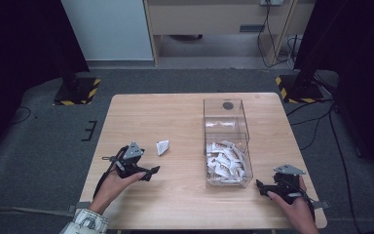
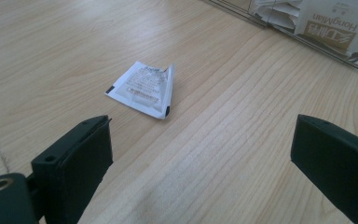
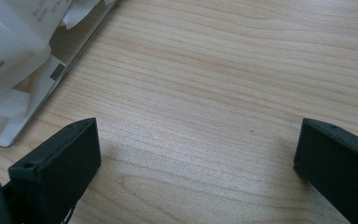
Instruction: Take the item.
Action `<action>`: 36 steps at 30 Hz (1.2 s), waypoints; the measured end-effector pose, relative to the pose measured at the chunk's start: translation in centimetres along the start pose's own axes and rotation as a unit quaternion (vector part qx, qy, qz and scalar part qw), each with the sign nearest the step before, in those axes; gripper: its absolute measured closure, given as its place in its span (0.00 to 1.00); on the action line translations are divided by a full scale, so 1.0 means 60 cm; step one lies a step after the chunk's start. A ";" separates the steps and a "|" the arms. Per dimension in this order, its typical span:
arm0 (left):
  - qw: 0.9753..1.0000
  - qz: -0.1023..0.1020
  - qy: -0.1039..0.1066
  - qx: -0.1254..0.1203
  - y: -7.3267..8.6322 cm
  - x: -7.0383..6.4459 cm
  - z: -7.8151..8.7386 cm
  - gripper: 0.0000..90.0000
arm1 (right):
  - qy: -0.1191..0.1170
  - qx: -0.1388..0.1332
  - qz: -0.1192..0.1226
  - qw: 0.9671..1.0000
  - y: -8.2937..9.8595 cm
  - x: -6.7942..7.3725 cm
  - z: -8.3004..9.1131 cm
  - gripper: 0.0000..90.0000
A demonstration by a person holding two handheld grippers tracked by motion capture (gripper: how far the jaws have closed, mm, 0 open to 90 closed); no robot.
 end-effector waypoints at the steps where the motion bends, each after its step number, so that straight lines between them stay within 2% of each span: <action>1: 1.000 0.001 -0.001 0.004 0.004 0.002 0.001 0.05 | 0.000 0.000 0.000 1.000 0.000 0.000 0.000 0.01; 7: 1.000 0.006 -0.006 0.023 0.034 0.015 0.007 0.05 | 0.000 0.000 0.000 1.000 0.000 0.000 0.000 0.01; 13: 0.999 0.012 -0.011 0.029 0.052 0.027 0.019 0.05 | 0.000 0.000 0.000 1.000 0.000 0.000 0.000 0.01; 16: 0.999 0.015 -0.020 0.035 0.064 0.039 0.023 0.05 | 0.000 0.000 0.000 1.000 0.000 0.000 0.000 0.01; 19: 0.998 0.027 -0.030 0.037 0.073 0.053 0.024 0.05 | 0.000 0.000 0.000 1.000 0.000 0.000 0.000 0.01; 29: 0.996 0.048 -0.056 0.046 0.090 0.081 0.017 0.04 | 0.000 0.000 0.000 1.000 0.000 0.000 0.000 0.01; 36: 0.996 0.039 -0.063 0.046 0.093 0.082 0.014 0.01 | 0.000 0.000 0.000 1.000 0.000 0.000 0.000 0.01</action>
Point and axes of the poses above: each handheld gripper's, and its own axes: z roughly backward along the jaws, y roughly out of its underside, x roughly to its left, the point moved 6 cm from there along -z, roughly forward along the jaws, and after that the axes turned 15 degrees about z, right-handed, at the moved point
